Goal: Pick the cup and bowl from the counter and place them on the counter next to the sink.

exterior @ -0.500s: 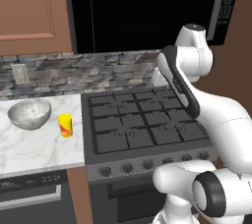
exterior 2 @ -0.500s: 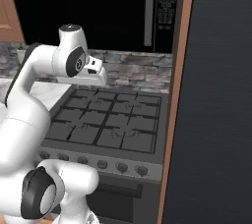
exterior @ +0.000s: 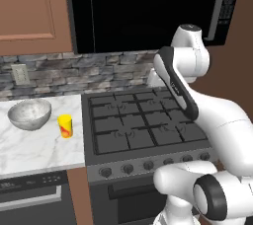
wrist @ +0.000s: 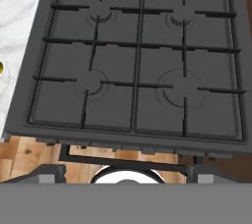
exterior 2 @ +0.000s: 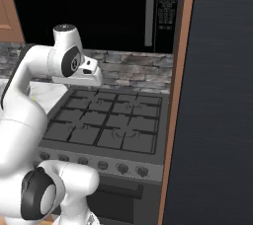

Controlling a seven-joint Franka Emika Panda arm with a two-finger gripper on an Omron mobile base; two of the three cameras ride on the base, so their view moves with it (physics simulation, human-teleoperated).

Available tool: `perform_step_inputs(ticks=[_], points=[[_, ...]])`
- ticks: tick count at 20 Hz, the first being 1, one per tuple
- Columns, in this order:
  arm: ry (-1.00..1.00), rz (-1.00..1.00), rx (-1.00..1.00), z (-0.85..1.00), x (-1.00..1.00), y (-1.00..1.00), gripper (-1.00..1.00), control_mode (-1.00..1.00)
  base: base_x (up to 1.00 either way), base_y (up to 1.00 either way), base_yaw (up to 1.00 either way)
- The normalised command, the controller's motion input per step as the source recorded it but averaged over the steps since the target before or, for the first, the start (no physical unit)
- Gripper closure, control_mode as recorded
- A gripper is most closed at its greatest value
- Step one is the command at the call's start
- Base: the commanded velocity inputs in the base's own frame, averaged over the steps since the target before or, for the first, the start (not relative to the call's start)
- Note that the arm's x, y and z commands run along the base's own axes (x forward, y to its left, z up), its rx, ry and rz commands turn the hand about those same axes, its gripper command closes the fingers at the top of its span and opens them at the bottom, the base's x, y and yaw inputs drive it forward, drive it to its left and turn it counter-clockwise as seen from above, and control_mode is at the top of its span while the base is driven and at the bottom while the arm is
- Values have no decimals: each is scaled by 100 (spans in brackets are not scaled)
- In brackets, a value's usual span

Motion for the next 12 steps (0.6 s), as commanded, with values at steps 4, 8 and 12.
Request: perform_step_inputs(ticks=[4, 8, 12], points=[[0, 0, 0, 0, -8, 59, -100, -100, 0, 0, 0], [0, 0, 0, 0, -3, 64, -100, -100, 0, 0, 0], [0, 0, 0, 0, -1, 67, -100, -100, 0, 0, 0]])
